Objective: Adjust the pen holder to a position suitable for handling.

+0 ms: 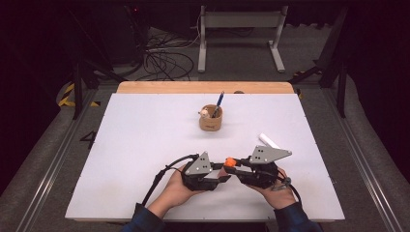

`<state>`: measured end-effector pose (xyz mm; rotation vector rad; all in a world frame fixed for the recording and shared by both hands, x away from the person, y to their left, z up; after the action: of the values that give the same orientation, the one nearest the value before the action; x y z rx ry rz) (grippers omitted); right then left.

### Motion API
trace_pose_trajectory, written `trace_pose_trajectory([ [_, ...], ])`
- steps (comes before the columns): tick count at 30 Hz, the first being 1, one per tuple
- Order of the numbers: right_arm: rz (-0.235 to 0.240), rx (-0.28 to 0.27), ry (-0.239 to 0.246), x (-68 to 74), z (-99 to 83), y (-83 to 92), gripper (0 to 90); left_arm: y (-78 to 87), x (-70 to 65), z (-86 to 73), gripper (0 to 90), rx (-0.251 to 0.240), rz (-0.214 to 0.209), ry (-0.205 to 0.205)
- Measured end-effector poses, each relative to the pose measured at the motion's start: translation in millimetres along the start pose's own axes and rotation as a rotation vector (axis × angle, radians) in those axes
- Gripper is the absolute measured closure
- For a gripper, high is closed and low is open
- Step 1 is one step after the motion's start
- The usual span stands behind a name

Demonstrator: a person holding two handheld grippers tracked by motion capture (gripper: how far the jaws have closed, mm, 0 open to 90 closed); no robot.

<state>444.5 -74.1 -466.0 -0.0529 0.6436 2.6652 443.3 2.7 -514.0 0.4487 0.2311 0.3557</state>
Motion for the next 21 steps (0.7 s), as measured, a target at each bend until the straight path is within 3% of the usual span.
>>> trace_pose_trajectory([
  [14, 0.008, -0.034, -0.019, -0.9, 2.5, 0.1, 71.3, 2.3, 0.9, 3.0, 65.9, -0.007, 0.007, 0.010],
  [19, -0.008, -0.075, -0.032, -3.9, 6.1, 3.0, 69.5, 0.0, 2.2, -0.7, 66.1, 0.024, 0.024, 0.011],
  [21, -0.007, -0.066, -0.022, -3.4, 5.4, 4.1, 71.3, -0.6, 1.3, -1.0, 66.1, 0.028, 0.024, 0.006],
])
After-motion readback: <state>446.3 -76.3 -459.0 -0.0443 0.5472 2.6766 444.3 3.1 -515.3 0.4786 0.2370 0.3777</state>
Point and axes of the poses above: each handheld gripper's, and its own axes: y roughly backward along the jaws, z roughly out of its top, x roughly to its left, the point moved 9 cm from there along -y, roughly forward along the jaws, and after that the axes turned 11 degrees about y, right-handed, at the moved point
